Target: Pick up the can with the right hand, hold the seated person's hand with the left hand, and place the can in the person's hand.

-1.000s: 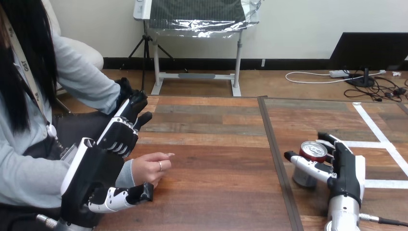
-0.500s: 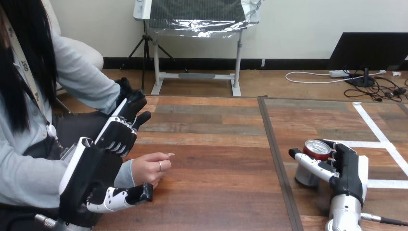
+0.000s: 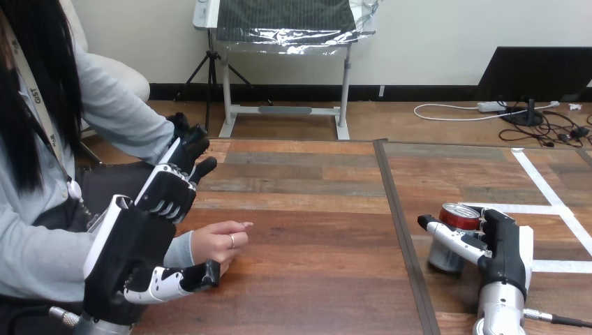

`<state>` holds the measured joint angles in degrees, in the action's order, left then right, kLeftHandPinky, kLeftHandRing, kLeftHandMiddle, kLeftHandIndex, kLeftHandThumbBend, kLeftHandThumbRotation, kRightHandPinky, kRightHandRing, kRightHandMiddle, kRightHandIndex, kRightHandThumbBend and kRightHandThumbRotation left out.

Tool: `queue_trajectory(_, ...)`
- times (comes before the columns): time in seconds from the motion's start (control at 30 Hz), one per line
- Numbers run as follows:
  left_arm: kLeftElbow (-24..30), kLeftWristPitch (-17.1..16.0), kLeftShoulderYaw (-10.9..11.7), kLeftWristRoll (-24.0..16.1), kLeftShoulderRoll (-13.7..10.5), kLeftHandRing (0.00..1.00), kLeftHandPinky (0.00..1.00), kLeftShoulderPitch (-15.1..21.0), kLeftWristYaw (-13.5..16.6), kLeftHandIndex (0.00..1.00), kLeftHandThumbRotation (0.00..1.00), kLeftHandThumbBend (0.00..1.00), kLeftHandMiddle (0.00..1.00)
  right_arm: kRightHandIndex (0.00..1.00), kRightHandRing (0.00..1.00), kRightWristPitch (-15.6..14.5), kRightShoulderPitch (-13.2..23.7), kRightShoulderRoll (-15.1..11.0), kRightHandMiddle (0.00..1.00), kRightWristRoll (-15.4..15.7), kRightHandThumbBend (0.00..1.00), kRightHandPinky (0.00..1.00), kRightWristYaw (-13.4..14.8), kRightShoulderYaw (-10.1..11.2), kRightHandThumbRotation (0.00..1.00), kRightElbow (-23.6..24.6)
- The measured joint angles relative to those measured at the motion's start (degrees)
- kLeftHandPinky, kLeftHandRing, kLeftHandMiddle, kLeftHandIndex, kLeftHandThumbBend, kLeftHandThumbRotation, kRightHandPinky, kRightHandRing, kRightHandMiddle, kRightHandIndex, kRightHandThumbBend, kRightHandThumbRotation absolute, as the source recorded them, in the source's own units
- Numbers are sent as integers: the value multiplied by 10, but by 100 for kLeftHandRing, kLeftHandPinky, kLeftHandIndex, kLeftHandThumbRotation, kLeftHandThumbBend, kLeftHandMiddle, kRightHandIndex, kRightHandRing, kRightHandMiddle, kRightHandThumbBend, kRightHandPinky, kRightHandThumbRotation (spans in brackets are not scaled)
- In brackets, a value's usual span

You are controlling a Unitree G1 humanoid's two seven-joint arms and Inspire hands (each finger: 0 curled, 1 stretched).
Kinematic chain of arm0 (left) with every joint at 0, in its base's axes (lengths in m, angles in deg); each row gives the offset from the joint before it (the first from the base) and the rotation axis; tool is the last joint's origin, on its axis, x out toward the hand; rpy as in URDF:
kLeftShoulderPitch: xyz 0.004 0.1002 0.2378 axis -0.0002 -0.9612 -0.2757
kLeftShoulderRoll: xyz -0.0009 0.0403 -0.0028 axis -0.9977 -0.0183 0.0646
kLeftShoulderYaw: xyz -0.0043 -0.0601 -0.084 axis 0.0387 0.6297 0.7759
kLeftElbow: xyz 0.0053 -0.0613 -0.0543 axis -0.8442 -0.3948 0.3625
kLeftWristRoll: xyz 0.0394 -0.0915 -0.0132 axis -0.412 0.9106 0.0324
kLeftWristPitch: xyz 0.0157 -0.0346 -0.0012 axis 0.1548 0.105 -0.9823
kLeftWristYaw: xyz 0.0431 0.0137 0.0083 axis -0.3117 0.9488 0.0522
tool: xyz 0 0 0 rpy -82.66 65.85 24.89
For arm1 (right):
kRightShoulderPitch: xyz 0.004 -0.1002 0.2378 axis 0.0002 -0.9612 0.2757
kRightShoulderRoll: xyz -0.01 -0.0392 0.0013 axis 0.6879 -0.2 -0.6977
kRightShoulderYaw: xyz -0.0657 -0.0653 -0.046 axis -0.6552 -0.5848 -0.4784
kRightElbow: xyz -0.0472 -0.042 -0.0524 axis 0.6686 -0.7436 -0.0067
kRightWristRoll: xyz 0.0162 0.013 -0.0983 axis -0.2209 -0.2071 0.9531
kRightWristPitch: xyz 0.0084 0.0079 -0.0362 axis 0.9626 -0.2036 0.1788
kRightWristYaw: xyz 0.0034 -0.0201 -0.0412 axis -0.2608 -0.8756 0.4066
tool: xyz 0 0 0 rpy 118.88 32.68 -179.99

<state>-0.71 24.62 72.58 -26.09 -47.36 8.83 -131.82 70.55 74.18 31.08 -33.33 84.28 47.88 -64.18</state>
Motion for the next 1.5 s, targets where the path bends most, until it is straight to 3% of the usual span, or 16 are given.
queue_trajectory(0.9, -5, 0, 1, -6, 5, 99, 96, 5, 4, 94, 48, 100, 99, 51, 44, 10, 0, 0, 50, 2, 79, 38, -5, -2, 0, 0)
queue_trajectory(1.3, -5, -2, 1, -22, 5, 98, 94, 5, 29, 94, 47, 100, 99, 50, 44, 14, 1, 0, 50, 3, 80, 39, -13, -3, 0, 0)
queue_trajectory(1.5, -6, -12, 2, -52, 4, 98, 93, 5, 56, 95, 46, 100, 99, 50, 44, 17, 3, -1, 49, 13, 81, 39, -13, -9, 0, 0)
